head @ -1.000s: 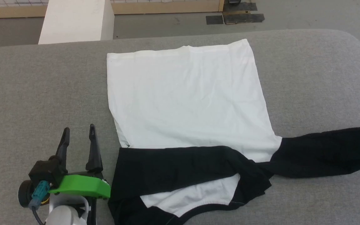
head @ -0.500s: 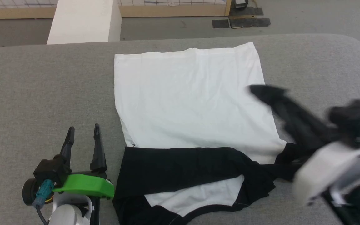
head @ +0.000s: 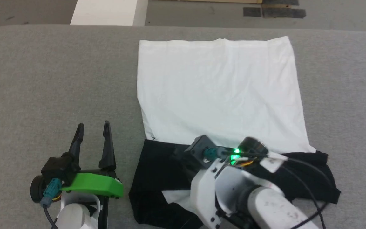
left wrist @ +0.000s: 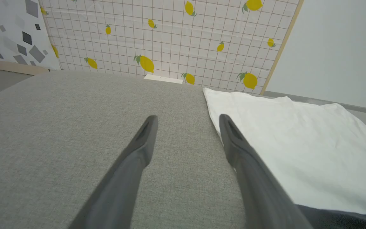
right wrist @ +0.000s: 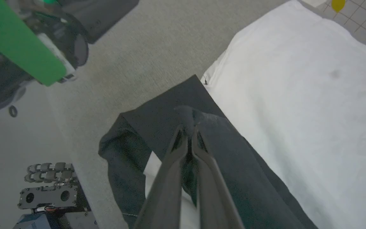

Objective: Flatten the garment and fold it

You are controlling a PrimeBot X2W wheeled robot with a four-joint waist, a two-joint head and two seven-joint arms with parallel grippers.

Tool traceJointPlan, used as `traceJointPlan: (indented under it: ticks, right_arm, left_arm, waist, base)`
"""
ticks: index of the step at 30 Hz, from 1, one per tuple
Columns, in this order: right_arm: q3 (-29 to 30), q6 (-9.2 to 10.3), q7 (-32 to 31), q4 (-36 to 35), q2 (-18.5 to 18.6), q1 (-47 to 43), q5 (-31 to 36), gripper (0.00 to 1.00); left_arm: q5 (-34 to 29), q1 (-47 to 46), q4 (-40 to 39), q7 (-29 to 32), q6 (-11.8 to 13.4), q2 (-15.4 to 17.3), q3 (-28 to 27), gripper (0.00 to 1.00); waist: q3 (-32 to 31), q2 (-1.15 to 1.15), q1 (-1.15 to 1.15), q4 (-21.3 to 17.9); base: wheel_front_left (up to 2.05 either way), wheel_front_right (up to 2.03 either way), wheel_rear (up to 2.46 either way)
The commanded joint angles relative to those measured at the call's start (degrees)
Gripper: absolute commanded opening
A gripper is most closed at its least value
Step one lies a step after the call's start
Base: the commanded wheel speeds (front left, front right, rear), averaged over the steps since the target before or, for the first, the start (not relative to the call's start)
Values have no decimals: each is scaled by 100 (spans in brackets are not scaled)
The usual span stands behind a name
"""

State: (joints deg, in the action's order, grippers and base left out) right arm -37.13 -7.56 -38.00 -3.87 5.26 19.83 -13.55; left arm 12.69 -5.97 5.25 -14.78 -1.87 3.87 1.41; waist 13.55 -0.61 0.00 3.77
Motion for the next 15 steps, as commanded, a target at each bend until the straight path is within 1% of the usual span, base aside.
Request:
traceJointPlan:
  ticks: [1, 7, 8, 9, 10, 12, 15]
  right_arm:
    - [-84, 8, 75, 269, -32, 115, -62, 0]
    - [-394, 8, 225, 1236, -97, 186, -345, 0]
    - [-420, 8, 251, 1311, -107, 191, -390, 20]
    - [-475, 8, 280, 1378, -114, 203, -439, 53]
    - [-487, 8, 307, 1417, -121, 199, -496, 100]
    - [-469, 8, 439, 1409, -137, 205, -611, 100]
    - [-247, 8, 837, 1193, -162, 172, -747, 100]
  left_arm:
    - [30, -105, 3, -22, 26, -19, 14, 100]
    - [50, -126, 28, -22, 50, -41, 31, 100]
    - [51, -127, 32, -22, 51, -43, 32, 100]
    - [51, -128, 41, -22, 54, -46, 33, 100]
    - [50, -126, 50, -22, 57, -48, 32, 100]
    - [43, -115, 75, -22, 50, -50, 43, 100]
    - [12, -98, 115, -22, 23, -30, 65, 100]
  waist:
    - [152, 61, 0, 169]
    - [220, 61, 0, 250]
    - [219, 61, 0, 251]
    - [212, 61, 0, 247]
    - [197, 61, 0, 233]
    - [154, 61, 0, 187]
    - [74, 61, 0, 91]
  base:
    - [0, 0, 0]
    - [0, 0, 0]
    - [0, 0, 0]
    - [0, 0, 0]
    - [0, 0, 0]
    - [0, 0, 0]
    - [0, 0, 0]
